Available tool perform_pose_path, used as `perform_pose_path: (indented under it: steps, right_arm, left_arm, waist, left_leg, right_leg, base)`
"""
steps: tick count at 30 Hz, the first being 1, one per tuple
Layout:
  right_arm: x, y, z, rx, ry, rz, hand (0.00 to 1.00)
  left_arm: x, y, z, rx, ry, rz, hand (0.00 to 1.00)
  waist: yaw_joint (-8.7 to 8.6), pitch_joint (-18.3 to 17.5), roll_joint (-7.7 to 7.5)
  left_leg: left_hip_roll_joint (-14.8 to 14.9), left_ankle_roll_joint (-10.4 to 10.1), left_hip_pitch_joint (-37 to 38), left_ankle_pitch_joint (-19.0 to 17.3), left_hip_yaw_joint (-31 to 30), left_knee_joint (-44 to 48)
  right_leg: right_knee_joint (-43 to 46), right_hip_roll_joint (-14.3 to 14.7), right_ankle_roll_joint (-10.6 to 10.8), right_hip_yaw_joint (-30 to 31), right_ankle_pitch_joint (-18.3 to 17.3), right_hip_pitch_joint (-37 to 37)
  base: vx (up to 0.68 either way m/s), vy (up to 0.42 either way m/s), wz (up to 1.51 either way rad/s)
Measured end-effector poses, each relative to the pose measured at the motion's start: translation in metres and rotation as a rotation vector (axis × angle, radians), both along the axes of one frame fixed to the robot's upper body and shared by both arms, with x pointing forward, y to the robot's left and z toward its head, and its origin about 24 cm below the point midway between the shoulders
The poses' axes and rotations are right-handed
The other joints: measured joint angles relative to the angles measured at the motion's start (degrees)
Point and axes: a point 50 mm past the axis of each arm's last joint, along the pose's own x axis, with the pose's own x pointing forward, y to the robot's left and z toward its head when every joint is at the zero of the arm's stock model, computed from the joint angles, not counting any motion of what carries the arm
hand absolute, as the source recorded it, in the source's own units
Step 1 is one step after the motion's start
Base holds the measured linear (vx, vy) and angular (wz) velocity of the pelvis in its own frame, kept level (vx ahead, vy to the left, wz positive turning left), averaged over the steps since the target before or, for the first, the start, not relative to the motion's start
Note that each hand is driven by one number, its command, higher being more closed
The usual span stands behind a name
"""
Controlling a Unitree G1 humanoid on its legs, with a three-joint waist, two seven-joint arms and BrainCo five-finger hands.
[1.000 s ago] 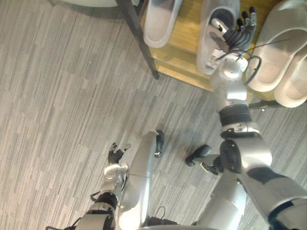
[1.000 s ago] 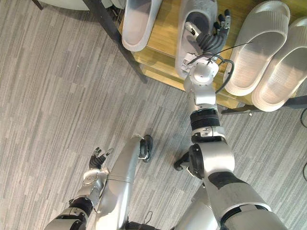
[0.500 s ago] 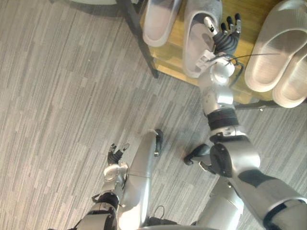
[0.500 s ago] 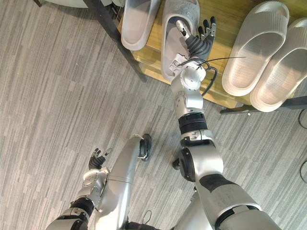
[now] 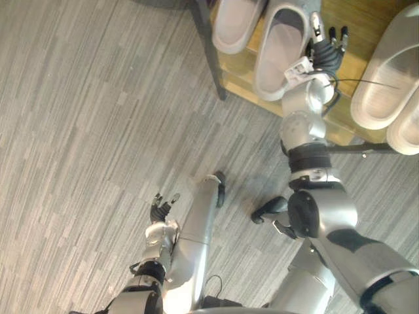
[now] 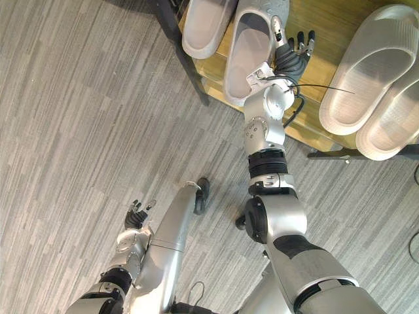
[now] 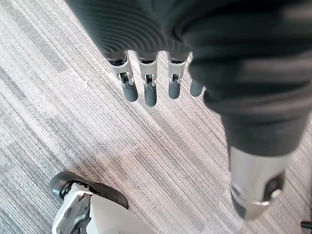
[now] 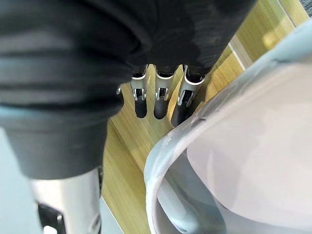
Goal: Organize the slippers on the shoe rack
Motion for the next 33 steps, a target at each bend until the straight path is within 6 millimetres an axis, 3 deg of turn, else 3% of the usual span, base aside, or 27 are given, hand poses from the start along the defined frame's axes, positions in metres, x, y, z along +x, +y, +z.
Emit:
perform_pose_path:
  steps: [16, 23, 33]
  right_arm:
    - [0.003, -0.003, 0.005, 0.075, 0.001, 0.015, 0.00]
    - [0.000, -0.018, 0.002, 0.130, 0.020, -0.051, 0.00]
    - [-0.008, -0.037, -0.010, 0.026, 0.089, -0.185, 0.00]
  left_arm:
    - [0.001, -0.003, 0.000, -0.004, -0.001, -0.006, 0.00]
    - [0.002, -0.005, 0.001, -0.006, -0.004, -0.006, 0.00]
    - [0.002, -0.007, 0.001, -0.013, -0.007, -0.004, 0.00]
  waist:
    - [0.76, -0.5, 0.03]
    - [0.98, -0.5, 0.05]
    - [0.79, -0.5, 0.05]
  left_leg:
    - [-0.1, -1.4, -0.3, 1.8, -1.2, -1.9]
    - [-0.1, -1.3, -0.3, 1.8, -1.2, -1.7]
    - [0.2, -1.2, 0.8, 1.8, -0.7, -1.5]
  right_leg:
    - [-0.2, 0.1, -1.0, -1.6, -0.5, 0.0]
    - [-0.1, 0.1, -1.0, -1.6, -0.5, 0.2]
    - [0.1, 0.1, -1.0, -1.0, -0.5, 0.7]
  base:
    - [0.00, 0.002, 0.03]
    - [0.00, 0.020, 0.00]
    - [0.00, 0.011, -0.01]
